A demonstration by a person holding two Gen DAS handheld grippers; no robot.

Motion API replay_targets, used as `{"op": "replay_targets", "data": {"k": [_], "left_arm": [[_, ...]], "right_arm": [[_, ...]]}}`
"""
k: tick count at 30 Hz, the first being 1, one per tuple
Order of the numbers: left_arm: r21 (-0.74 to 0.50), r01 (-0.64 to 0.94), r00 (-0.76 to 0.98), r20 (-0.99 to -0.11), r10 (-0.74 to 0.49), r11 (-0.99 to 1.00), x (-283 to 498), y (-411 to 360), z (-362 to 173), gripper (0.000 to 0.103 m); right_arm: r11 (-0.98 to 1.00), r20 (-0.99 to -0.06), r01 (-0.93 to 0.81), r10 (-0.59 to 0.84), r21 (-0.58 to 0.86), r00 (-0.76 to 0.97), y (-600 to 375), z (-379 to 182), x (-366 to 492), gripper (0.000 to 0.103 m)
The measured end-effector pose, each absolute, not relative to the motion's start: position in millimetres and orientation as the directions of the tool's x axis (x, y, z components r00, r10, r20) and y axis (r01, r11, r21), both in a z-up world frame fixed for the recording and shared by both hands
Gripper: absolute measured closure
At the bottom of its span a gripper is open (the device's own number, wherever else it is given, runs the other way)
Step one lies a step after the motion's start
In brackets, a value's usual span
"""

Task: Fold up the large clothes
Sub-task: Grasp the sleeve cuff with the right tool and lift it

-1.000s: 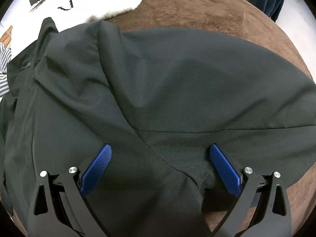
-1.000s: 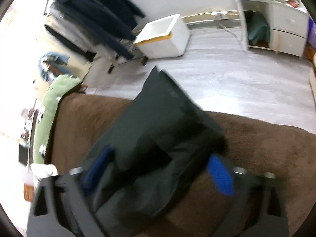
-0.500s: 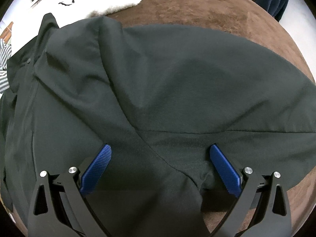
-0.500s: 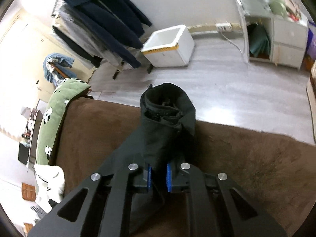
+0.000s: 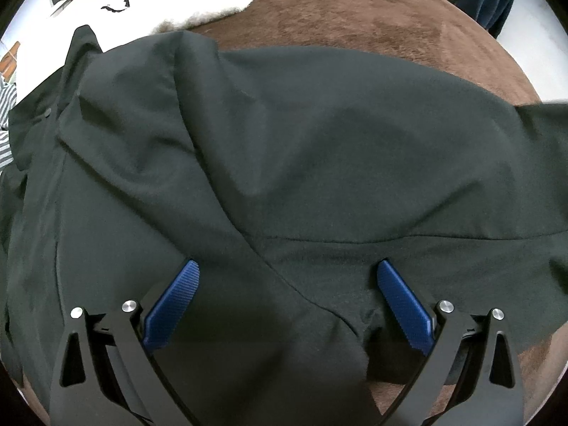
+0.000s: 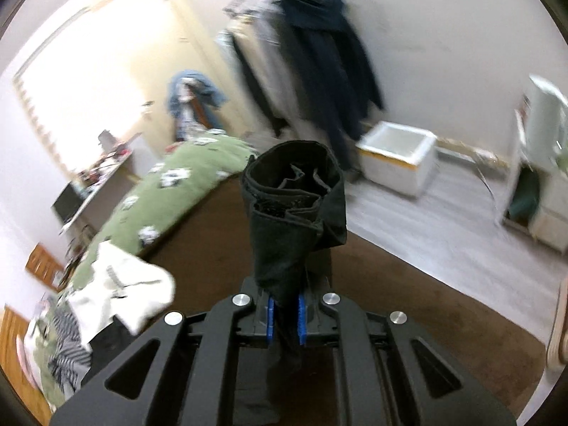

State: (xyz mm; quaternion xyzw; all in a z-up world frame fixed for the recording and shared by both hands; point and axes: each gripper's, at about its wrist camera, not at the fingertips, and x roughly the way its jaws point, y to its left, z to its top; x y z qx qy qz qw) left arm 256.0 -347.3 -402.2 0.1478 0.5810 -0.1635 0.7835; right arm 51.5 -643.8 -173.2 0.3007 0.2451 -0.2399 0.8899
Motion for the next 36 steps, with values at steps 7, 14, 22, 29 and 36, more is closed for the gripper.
{"op": "replay_targets", "data": {"k": [7,14,22,29,36], "left_arm": [[0.018,0.484,0.268,-0.955,-0.128,0.875,267,-332,-397,0.005],[0.025,0.438,0.366,-0.918,-0.153,0.899,287,-266,-340,0.006],[0.048,0.214,0.476,-0.877,-0.061,0.976,286,-106,-279,0.006],[0.103,0.05,0.492,-0.868,0.065,0.993,240,2,-263,0.006],[0.111,-0.161,0.442,-0.88,0.172,0.981,174,106,-277,0.006]], "right_arm": [[0.823,-0.495,0.441,-0.234,0.357,0.837,-557,-105,82,0.093],[0.872,-0.469,0.343,-0.154,0.35,0.87,-489,-66,103,0.093],[0.927,-0.416,0.144,0.014,0.346,0.909,-370,-40,143,0.093],[0.945,-0.459,-0.023,0.181,0.327,0.87,-223,-84,182,0.093],[0.95,-0.61,-0.202,0.307,0.237,0.731,-84,-183,210,0.093]]}}
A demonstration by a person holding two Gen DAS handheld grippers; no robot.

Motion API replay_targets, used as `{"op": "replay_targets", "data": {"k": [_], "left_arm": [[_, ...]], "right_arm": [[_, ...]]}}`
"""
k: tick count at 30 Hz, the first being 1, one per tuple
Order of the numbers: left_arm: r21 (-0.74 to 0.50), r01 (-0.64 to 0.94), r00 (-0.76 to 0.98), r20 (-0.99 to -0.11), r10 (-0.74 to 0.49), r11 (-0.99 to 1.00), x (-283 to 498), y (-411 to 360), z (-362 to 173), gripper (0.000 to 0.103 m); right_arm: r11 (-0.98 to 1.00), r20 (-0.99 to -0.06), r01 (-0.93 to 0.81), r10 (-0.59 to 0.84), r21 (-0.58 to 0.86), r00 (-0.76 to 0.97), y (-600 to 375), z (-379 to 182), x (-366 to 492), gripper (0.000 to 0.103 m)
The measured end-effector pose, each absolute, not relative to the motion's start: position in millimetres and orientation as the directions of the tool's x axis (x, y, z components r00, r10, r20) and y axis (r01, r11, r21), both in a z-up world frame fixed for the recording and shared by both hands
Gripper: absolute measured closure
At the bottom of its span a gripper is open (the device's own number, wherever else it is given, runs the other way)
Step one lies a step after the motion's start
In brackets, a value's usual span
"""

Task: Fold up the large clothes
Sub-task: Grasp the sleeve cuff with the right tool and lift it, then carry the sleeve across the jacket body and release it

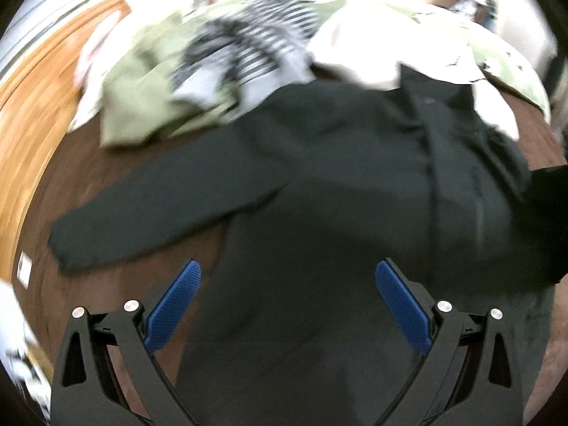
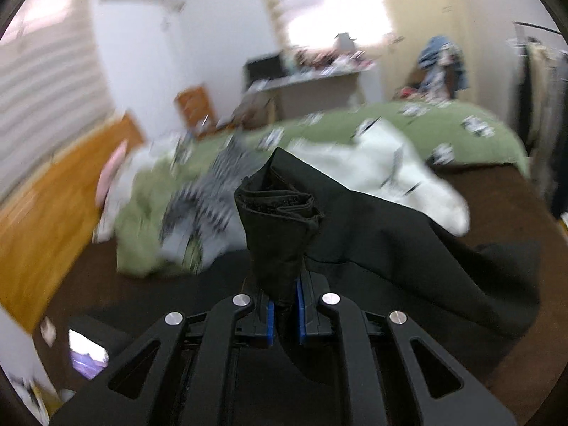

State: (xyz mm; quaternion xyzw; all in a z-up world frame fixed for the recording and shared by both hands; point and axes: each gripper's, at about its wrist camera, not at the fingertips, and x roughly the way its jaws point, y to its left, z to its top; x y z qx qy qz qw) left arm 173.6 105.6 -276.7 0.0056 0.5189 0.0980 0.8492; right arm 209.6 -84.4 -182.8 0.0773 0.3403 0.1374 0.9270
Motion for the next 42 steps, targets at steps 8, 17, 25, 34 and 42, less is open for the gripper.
{"op": "replay_targets", "data": {"k": [8,17,25,34,42], "left_arm": [[0.127,-0.321,0.32,-0.918,0.234,0.938,105,180,-318,0.006],[0.126,-0.391,0.268,-0.932,0.244,0.912,69,213,-341,0.006],[0.103,-0.405,0.281,-0.932,0.231,0.909,72,214,-340,0.006],[0.11,-0.323,0.368,-0.9,0.232,0.94,90,179,-281,0.006],[0.069,-0.219,0.45,-0.878,0.164,0.973,127,115,-249,0.006]], "right_arm": [[0.912,-0.76,-0.339,0.386,0.231,0.523,23,-308,206,0.093],[0.9,-0.857,-0.361,0.375,0.244,0.355,83,-409,200,0.087],[0.881,-0.85,-0.378,0.413,0.283,0.326,82,-399,208,0.076],[0.925,-0.745,-0.269,0.375,0.266,0.552,-9,-292,212,0.019],[0.944,-0.725,-0.232,0.33,0.235,0.605,-113,-246,217,0.007]]}}
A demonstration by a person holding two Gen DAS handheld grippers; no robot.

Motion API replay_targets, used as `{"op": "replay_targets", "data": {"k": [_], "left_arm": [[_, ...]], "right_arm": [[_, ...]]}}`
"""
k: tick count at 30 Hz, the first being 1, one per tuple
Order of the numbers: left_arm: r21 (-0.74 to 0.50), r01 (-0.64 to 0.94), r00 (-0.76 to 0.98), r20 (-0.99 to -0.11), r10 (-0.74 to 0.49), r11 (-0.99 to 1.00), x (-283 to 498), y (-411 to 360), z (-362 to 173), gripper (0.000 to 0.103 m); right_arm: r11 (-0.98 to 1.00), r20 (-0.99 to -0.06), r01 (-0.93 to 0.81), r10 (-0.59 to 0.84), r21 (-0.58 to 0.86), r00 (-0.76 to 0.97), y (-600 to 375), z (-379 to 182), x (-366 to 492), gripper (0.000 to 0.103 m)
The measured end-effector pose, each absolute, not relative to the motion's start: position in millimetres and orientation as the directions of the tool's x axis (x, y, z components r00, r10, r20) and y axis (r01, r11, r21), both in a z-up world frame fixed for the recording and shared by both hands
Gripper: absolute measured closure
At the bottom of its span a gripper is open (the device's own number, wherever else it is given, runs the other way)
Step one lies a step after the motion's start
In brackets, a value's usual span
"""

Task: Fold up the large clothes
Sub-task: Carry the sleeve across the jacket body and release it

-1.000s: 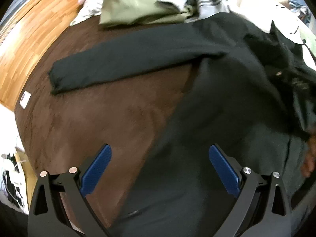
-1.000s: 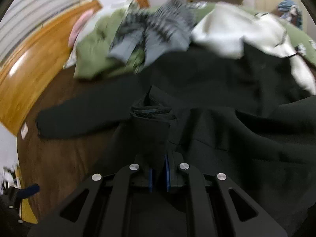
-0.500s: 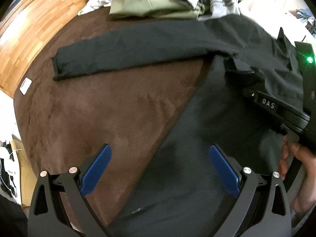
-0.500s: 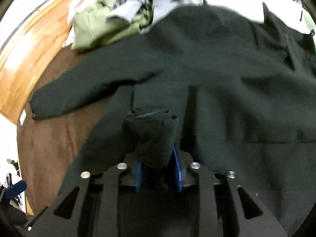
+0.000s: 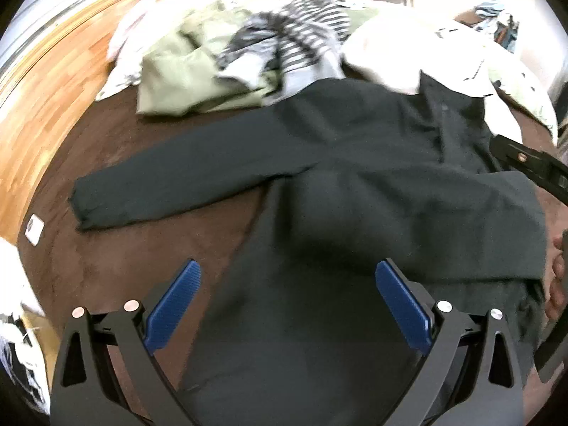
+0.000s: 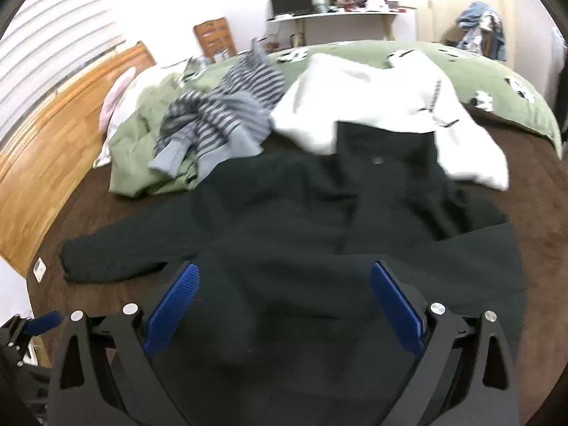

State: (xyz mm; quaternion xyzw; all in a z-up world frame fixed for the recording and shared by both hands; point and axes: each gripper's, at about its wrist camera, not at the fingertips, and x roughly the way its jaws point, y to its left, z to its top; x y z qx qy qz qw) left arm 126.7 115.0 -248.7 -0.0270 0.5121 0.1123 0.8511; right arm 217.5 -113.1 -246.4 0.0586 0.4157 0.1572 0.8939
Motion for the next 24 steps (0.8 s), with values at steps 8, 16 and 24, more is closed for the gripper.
{"op": "replay_targets", "data": {"k": [8,16,24], "left_arm": [[0.029,-0.117,0.472,-0.878,0.081,0.993,180,44,-277,0.006],[0.069,-0.093,0.436,-0.894,0.103,0.993,221,15,-345,0.006],[-0.001,-0.13,0.386,-0.921,0.05,0.992,216,35,-397,0.005]], "right_arm": [[0.981,-0.783,-0.094,0.194,0.172,0.591,-214,-275,228,0.007],[0.997,-0.833,-0.058,0.081,0.059,0.547,-253,-354,259,0.007],[0.997,-0.857,-0.076,0.022,-0.02,0.516,-260,-428,282,0.005]]}}
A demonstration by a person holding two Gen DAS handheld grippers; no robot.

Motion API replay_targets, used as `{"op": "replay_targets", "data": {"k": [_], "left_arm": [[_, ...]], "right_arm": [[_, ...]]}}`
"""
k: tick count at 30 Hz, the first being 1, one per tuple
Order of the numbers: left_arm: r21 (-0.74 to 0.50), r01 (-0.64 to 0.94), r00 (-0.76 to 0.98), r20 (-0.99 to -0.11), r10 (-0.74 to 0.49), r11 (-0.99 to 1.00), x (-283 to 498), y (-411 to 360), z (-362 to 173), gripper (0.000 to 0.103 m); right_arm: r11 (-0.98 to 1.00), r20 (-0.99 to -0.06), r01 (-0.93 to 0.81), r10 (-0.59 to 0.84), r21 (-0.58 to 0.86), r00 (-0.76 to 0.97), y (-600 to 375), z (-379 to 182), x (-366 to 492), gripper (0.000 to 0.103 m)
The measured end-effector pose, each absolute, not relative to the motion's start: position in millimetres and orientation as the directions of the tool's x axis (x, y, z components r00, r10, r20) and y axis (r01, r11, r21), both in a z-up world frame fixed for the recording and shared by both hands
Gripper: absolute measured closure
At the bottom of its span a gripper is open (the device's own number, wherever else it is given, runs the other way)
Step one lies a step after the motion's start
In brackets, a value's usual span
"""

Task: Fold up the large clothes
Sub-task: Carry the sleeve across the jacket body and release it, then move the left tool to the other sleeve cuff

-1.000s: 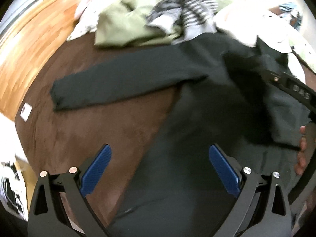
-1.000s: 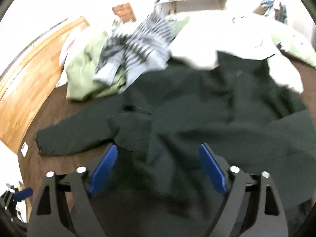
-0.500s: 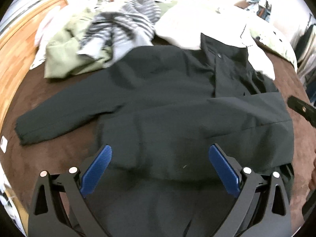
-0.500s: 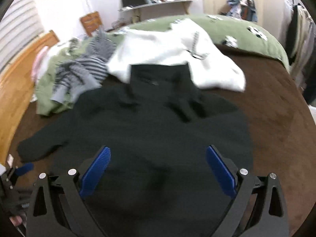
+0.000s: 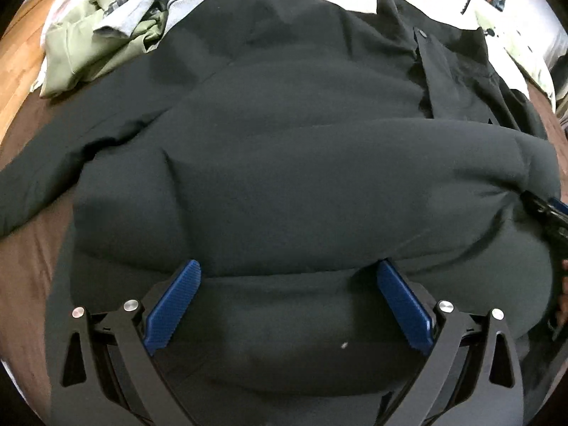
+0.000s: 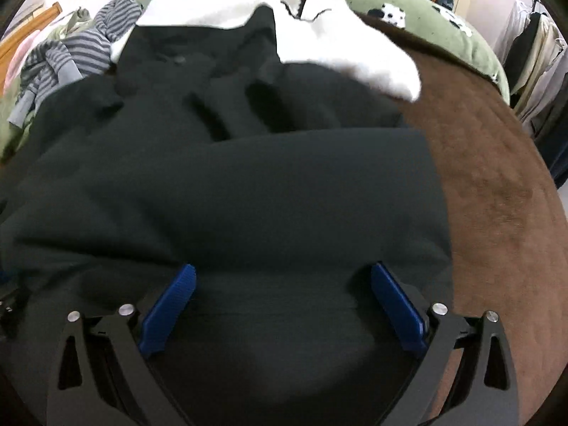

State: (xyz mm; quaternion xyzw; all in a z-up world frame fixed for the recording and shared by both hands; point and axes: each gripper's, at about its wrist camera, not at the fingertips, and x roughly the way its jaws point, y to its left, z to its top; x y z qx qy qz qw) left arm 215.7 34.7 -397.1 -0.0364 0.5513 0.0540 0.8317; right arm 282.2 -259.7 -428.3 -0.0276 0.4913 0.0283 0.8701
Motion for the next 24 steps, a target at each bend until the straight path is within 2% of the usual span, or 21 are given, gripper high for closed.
{"op": "replay_targets", "data": {"k": [6,16,24], "left_arm": [[0.003,-0.12,0.411,-0.91,0.052,0.993,215,33,-404,0.005],[0.017,-0.124,0.406,-0.912,0.067,0.992,217,30,-400,0.006],[0.018,-0.176,0.442,-0.892,0.095,0.984,221,51,-360,0.006]], "right_arm": [[0.996,-0.837,-0.086,0.024,-0.027,0.546,-261,-434,283,0.004],[0.996,-0.858,-0.065,-0.014,-0.055,0.513,-254,-426,287,0.005],[0.991,-0.847,-0.122,0.017,-0.056,0.531,-224,-379,281,0.005]]}}
